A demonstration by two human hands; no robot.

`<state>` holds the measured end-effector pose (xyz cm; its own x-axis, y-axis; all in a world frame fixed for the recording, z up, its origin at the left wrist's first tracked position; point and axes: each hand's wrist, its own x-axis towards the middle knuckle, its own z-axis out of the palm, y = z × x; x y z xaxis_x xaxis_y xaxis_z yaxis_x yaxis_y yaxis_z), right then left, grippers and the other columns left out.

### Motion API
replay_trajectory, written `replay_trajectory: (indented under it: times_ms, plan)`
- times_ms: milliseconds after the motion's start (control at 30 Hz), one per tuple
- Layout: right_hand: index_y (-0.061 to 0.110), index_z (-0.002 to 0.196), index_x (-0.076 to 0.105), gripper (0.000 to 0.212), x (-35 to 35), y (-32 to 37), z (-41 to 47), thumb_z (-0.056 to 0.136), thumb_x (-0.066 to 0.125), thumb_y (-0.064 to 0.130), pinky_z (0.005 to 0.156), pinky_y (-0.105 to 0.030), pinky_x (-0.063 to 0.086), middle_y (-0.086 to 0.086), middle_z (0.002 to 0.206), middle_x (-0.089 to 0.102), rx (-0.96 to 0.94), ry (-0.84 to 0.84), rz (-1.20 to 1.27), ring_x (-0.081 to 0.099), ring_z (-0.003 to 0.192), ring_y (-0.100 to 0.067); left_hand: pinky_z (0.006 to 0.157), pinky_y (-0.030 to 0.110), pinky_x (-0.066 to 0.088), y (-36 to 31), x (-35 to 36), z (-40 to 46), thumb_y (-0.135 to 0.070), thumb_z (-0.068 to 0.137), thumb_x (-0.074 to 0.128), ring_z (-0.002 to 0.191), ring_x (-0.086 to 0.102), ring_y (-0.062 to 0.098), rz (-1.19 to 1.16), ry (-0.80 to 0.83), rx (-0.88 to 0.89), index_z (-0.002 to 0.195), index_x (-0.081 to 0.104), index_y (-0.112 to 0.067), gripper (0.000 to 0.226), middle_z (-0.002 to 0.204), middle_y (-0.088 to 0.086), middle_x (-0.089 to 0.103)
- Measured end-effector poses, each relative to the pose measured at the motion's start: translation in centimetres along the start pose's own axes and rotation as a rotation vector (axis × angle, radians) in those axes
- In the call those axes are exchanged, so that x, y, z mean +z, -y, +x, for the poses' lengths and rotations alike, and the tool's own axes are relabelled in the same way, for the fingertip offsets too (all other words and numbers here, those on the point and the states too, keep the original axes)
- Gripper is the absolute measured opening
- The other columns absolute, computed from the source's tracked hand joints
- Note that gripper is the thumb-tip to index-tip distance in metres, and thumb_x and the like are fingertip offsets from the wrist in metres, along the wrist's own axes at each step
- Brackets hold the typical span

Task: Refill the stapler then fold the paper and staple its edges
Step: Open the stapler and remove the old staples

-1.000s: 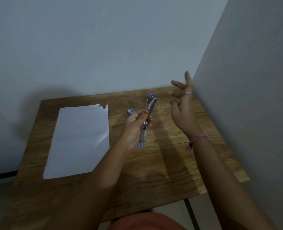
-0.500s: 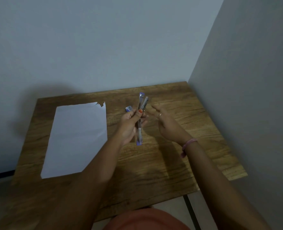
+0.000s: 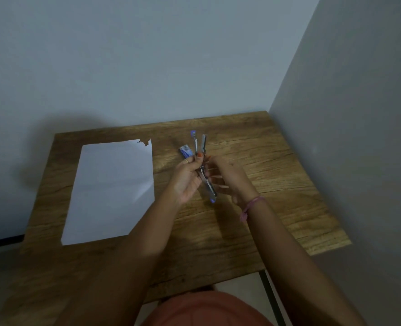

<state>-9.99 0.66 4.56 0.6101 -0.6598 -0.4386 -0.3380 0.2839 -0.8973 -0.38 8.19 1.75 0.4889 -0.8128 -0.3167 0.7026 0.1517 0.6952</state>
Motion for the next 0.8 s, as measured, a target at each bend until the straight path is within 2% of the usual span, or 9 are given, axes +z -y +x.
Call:
replay_trajectory:
  times_ms: [67,167,233,300,400,500,600,667,800]
  plan:
    - [0.019,0.084,0.068,0.035,0.2,0.4,-0.3,0.085,0.053,0.05,0.051,-0.018,0.045,0.005,0.071,0.066,0.075,0.068,-0.089,0.06,0.057,-0.004,0.079,0.033,0.052,0.3,0.0,-0.3,-0.009,0.098,0.049,0.082,0.064,0.017,-0.031,-0.007,0.015,0.102,0.062,-0.009,0.013,0.09,0.006,0.067]
    - [0.017,0.094,0.065,0.046,0.0,0.7,-0.2,0.089,0.039,0.054,0.059,-0.025,0.044,0.001,0.085,0.066,0.064,0.17,-0.176,0.061,0.073,-0.012,0.076,0.033,0.058,0.3,0.1,-0.5,-0.01,0.098,0.05,0.083,0.07,0.017,-0.081,0.011,0.029,0.101,0.063,-0.009,0.014,0.089,0.005,0.071]
    - [0.013,0.092,0.06,0.045,-0.1,0.7,-0.3,0.088,0.038,0.051,0.058,-0.026,0.045,-0.003,0.081,0.062,0.093,0.286,-0.083,0.058,0.065,-0.015,0.07,0.033,0.057,0.4,0.1,-0.7,-0.014,0.097,0.051,0.078,0.07,0.016,-0.069,0.012,0.028,0.1,0.064,-0.01,0.014,0.085,0.003,0.073]
    - [0.011,0.095,0.057,0.04,-0.2,0.7,-0.3,0.091,0.036,0.045,0.052,-0.025,0.04,-0.005,0.076,0.055,0.091,0.367,0.015,0.051,0.054,-0.014,0.061,0.031,0.055,0.5,0.0,-0.8,-0.017,0.096,0.053,0.069,0.069,0.015,-0.028,-0.007,0.029,0.096,0.066,-0.012,0.014,0.079,0.001,0.072]
    - [0.014,0.098,0.057,0.036,0.0,0.7,-0.3,0.094,0.034,0.041,0.045,-0.018,0.036,0.0,0.073,0.052,0.069,0.39,0.03,0.048,0.048,-0.006,0.053,0.024,0.053,0.7,-0.3,-1.0,-0.016,0.096,0.054,0.064,0.066,0.012,-0.027,-0.045,0.055,0.095,0.066,-0.012,0.013,0.076,-0.002,0.073]
    - [0.015,0.109,0.057,0.034,0.1,0.9,-0.5,0.098,0.031,0.034,0.047,-0.021,0.035,-0.001,0.074,0.051,0.047,0.421,0.025,0.046,0.051,-0.006,0.053,0.023,0.054,0.7,-0.2,-1.2,-0.012,0.096,0.052,0.065,0.069,0.011,-0.051,-0.05,0.076,0.094,0.065,-0.011,0.013,0.077,-0.001,0.074]
    - [0.009,0.123,0.055,0.037,0.1,1.4,-0.6,0.1,0.031,0.027,0.052,-0.024,0.034,-0.002,0.076,0.053,0.012,0.422,0.016,0.046,0.056,-0.008,0.049,0.025,0.054,0.6,-0.1,-1.3,-0.014,0.097,0.05,0.064,0.07,0.013,-0.04,-0.03,0.081,0.083,0.073,-0.015,0.027,0.078,0.0,0.074]
    - [0.009,0.124,0.053,0.034,0.2,1.7,-0.7,0.1,0.032,0.023,0.053,-0.025,0.034,-0.003,0.078,0.053,-0.006,0.42,0.014,0.046,0.06,-0.01,0.046,0.026,0.052,0.4,-0.1,-1.4,-0.016,0.098,0.049,0.063,0.069,0.013,-0.02,-0.024,0.089,0.076,0.077,-0.019,0.036,0.08,-0.001,0.075]
    - [0.011,0.12,0.051,0.029,0.4,2.4,-1.2,0.1,0.031,0.017,0.057,-0.026,0.033,-0.006,0.085,0.051,0.016,0.442,0.034,0.046,0.065,-0.013,0.045,0.027,0.05,0.0,0.0,-1.6,-0.018,0.097,0.049,0.063,0.068,0.014,0.022,-0.035,0.108,0.093,0.068,-0.011,0.02,0.084,-0.001,0.075]
